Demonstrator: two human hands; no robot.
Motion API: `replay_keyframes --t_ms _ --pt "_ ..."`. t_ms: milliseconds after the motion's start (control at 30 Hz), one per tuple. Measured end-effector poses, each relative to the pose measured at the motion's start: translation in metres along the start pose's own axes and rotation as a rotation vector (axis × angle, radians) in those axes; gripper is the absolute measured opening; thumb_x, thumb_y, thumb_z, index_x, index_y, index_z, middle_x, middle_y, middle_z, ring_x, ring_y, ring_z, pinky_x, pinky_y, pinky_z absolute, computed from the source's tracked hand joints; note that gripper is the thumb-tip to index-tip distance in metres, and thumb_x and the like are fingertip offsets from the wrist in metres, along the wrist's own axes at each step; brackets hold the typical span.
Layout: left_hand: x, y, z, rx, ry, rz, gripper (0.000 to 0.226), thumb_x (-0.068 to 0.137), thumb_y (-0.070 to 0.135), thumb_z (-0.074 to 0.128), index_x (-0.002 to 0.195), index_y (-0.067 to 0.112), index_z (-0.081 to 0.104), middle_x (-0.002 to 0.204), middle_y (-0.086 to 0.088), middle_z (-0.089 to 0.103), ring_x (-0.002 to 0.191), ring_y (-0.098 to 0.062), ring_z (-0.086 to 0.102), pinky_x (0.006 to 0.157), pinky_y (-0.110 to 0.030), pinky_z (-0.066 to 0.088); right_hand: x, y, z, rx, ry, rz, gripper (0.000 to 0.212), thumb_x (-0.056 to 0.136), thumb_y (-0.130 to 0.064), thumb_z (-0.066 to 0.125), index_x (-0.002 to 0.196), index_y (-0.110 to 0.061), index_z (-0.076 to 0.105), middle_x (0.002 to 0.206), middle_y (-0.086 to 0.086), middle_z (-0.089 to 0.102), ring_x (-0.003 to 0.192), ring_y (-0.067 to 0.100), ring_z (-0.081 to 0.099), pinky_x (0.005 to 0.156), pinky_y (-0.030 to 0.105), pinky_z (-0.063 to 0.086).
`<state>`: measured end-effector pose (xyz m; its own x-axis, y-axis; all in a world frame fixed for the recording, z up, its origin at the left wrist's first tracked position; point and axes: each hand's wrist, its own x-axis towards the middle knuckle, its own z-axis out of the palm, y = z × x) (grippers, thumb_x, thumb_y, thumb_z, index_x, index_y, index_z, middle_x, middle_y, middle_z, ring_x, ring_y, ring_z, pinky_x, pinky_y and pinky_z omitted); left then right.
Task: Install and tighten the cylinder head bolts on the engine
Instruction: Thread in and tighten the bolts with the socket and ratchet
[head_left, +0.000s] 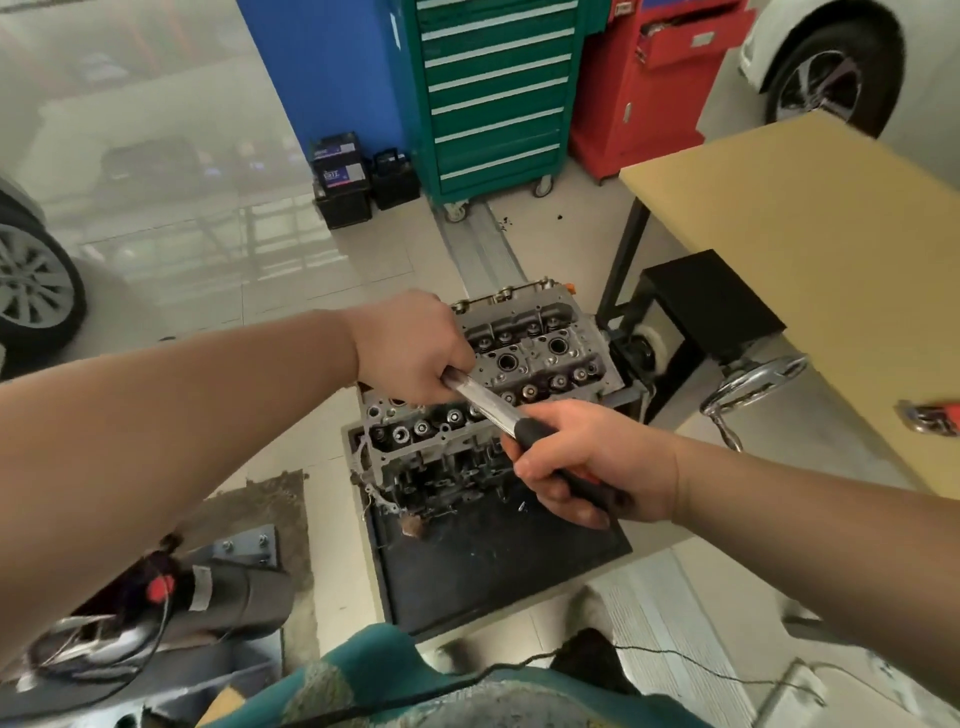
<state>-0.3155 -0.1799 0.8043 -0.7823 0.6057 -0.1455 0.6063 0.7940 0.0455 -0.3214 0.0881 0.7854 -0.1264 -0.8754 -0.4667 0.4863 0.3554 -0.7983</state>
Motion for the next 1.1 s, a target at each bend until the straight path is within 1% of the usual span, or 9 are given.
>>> replay_keyframes --t_ms 100,233,400,533,600,700,833,1000,1100 --pt "-0.001 -0.002 -0.001 0.023 -0.043 0.054 0.027 0.084 0.044 0.046 0.065 0.025 0.051 0.060 0.004 0.059 0.057 -0.024 0.054 0.060 -0.029 0.044 0.002 0.010 0.018 0.028 0.073 -0.045 0.014 0.093 -0.002 0.058 0.099 -0.013 0.051 0.065 0.012 0.046 0.041 0.021 0.042 0.036 0.024 0.035" --pt "-0.004 -0.006 -0.002 0.058 -0.021 0.141 0.023 0.083 0.029 0.068 0.065 0.021 0.058 0.057 0.006 0.055 0.055 -0.021 0.047 0.060 -0.026 0.034 0.008 0.023 0.040 0.083 0.144 -0.107 0.014 0.092 0.000 0.056 0.097 -0.012 0.050 0.063 0.012 0.045 0.039 0.020 0.043 0.036 0.023 0.031" --pt "-0.005 -0.009 -0.003 0.093 -0.043 0.172 0.020 0.083 0.033 0.063 0.067 0.021 0.060 0.060 0.005 0.058 0.058 -0.022 0.051 0.060 -0.032 0.046 0.015 0.031 0.053 0.161 0.161 -0.136 0.015 0.092 0.000 0.056 0.095 -0.013 0.053 0.062 0.013 0.045 0.039 0.021 0.043 0.037 0.025 0.030" --pt "-0.004 -0.004 -0.005 0.091 -0.035 0.114 0.019 0.083 0.035 0.064 0.069 0.022 0.060 0.060 0.007 0.056 0.058 -0.019 0.050 0.064 -0.036 0.053 0.011 0.024 0.047 0.162 0.147 -0.087 0.018 0.093 0.003 0.053 0.096 -0.014 0.052 0.062 0.013 0.042 0.039 0.020 0.043 0.039 0.030 0.024" --pt "-0.003 -0.002 -0.006 0.100 -0.041 0.068 0.018 0.082 0.036 0.062 0.070 0.023 0.060 0.060 0.007 0.055 0.059 -0.018 0.050 0.067 -0.036 0.054 0.009 0.022 0.045 0.134 0.152 -0.059 0.019 0.093 0.004 0.052 0.096 -0.014 0.051 0.063 0.014 0.042 0.040 0.021 0.042 0.041 0.035 0.020" --pt "-0.004 0.000 -0.005 0.082 -0.017 0.017 0.016 0.079 0.034 0.062 0.068 0.023 0.057 0.057 0.007 0.053 0.055 -0.017 0.047 0.062 -0.030 0.049 0.008 0.015 0.041 0.046 0.145 0.004 0.018 0.090 0.001 0.054 0.095 -0.016 0.052 0.063 0.014 0.044 0.043 0.023 0.042 0.041 0.034 0.026" --pt "-0.007 0.001 -0.001 0.025 0.082 -0.121 0.018 0.074 0.039 0.057 0.064 0.027 0.048 0.053 0.010 0.049 0.050 -0.016 0.045 0.057 -0.024 0.036 0.009 -0.007 0.010 -0.081 0.044 0.075 0.016 0.090 -0.002 0.056 0.097 -0.016 0.052 0.065 0.013 0.047 0.044 0.023 0.045 0.040 0.030 0.033" --pt "-0.002 0.014 0.006 -0.116 0.189 -0.420 0.031 0.074 0.050 0.043 0.068 0.025 0.059 0.053 0.010 0.053 0.049 -0.012 0.050 0.057 -0.022 0.042 0.017 -0.057 -0.058 -0.385 -0.129 0.225 0.010 0.089 -0.011 0.062 0.096 -0.018 0.060 0.072 0.013 0.050 0.055 0.025 0.047 0.047 0.030 0.044" --pt "0.006 0.026 0.008 -0.131 0.220 -0.645 0.028 0.071 0.046 0.045 0.070 0.024 0.061 0.055 0.009 0.056 0.052 -0.011 0.055 0.056 -0.021 0.044 0.033 -0.092 -0.089 -0.627 -0.166 0.267 0.015 0.083 -0.013 0.065 0.097 -0.017 0.065 0.074 0.014 0.054 0.056 0.027 0.050 0.050 0.034 0.044"
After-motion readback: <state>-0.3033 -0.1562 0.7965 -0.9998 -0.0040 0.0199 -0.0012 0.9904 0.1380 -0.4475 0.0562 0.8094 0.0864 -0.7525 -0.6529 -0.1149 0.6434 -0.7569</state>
